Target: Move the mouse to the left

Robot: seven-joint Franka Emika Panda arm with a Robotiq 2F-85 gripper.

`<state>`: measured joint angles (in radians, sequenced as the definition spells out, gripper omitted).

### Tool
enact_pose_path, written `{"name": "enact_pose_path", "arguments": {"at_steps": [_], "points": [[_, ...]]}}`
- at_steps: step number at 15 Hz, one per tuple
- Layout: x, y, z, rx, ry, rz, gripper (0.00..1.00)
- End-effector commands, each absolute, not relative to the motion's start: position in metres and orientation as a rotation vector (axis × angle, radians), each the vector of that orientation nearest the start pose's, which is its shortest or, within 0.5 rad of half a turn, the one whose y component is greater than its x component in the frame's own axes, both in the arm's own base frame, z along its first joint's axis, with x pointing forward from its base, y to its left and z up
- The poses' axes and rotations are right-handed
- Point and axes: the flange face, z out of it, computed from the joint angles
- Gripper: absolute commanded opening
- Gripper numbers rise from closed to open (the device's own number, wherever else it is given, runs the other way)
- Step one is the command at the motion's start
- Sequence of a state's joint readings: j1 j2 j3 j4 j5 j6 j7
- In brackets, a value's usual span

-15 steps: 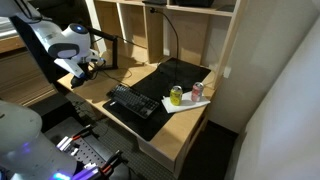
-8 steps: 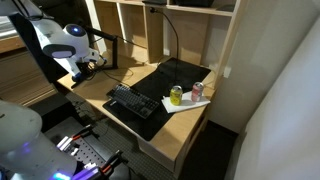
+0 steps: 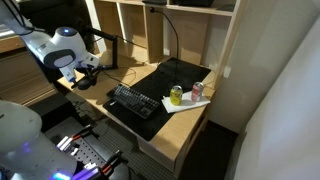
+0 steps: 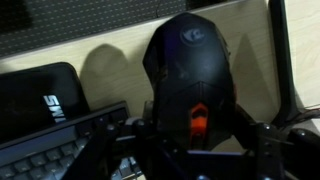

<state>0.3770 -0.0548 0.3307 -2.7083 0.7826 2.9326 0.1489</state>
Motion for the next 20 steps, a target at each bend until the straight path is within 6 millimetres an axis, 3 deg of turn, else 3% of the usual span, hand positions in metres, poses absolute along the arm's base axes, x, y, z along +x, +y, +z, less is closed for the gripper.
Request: {"name": "enact_pose_path", "arguments": {"at_steps": [1, 2, 3, 4, 7, 10, 11, 12, 15, 17, 18, 20], "points": [[0.340, 0.233, 0.269, -2.797, 0.279, -0.180, 0.50], [0.337, 0.233, 0.274, -2.794, 0.282, -0.181, 0.75], [0.337, 0.233, 0.276, -2.792, 0.279, -0.187, 0.75], [0.337, 0.233, 0.275, -2.793, 0.280, -0.186, 0.50], [0.329, 0.226, 0.266, -2.821, 0.418, -0.135, 0.50], [0.329, 0.227, 0.267, -2.829, 0.440, -0.158, 0.50], [0.387, 0.238, 0.242, -2.824, 0.447, -0.187, 0.50], [0.393, 0.238, 0.242, -2.830, 0.439, -0.220, 0.50], [0.450, 0.265, 0.265, -2.734, 0.402, -0.295, 0.50], [0.459, 0.285, 0.277, -2.709, 0.324, -0.234, 0.50], [0.445, 0.268, 0.272, -2.740, 0.384, -0.279, 0.75], [0.457, 0.283, 0.276, -2.715, 0.349, -0.261, 0.75]]}}
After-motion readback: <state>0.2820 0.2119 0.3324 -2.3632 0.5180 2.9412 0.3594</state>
